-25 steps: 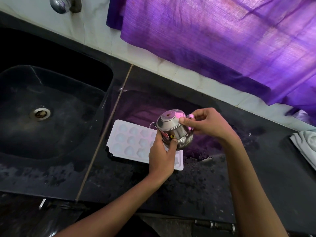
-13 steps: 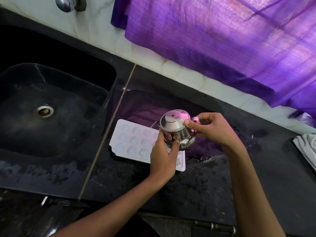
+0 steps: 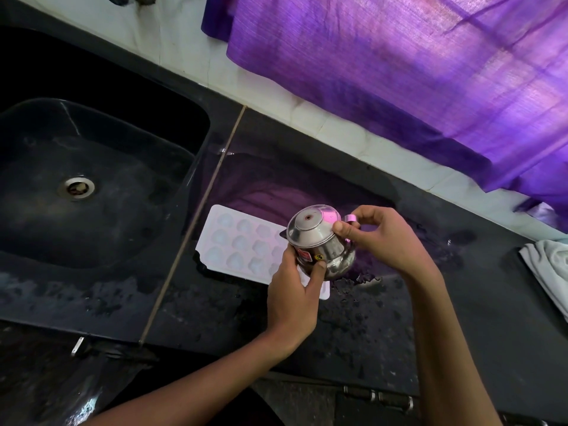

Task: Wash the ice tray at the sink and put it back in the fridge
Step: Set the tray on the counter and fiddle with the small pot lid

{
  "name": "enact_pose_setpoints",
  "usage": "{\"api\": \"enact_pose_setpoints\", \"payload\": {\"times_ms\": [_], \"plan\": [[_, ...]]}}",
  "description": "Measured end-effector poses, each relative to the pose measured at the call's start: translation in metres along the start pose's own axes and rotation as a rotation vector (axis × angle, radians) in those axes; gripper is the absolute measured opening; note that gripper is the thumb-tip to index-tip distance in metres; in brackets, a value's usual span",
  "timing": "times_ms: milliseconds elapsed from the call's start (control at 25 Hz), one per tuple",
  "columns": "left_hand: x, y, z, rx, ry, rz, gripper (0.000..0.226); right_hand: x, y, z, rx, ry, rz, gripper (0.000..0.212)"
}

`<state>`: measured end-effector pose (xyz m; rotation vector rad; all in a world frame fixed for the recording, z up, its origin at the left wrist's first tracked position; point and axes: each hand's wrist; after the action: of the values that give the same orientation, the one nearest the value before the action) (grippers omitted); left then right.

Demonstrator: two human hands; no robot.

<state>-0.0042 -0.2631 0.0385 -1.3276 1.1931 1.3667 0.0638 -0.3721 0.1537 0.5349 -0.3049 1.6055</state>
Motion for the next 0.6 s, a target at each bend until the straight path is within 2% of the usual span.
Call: {"api": "enact_pose_setpoints", "payload": {"times_ms": [160,600], "plan": [[0.0000,0.0037,0.0023,0.004,-0.010,0.009,0.030,0.0015,0.0028,-0.0032,0.000,0.042,-0.001,0.051],[-0.0011,0.0051,0.0034,-0.008,-0.009,0.015,0.025,0.0032,0.0019,-0.0046,-0.016,0.083,-0.002,0.051]]}}
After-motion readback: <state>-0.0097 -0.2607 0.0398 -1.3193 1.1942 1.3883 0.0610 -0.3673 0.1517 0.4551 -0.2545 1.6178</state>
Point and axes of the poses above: each hand's wrist, its own y-axis away from the middle knuckle, its own z-axis out of the back of the hand, x = y × z, and after that the axes turned 1 degree about y, right-handed
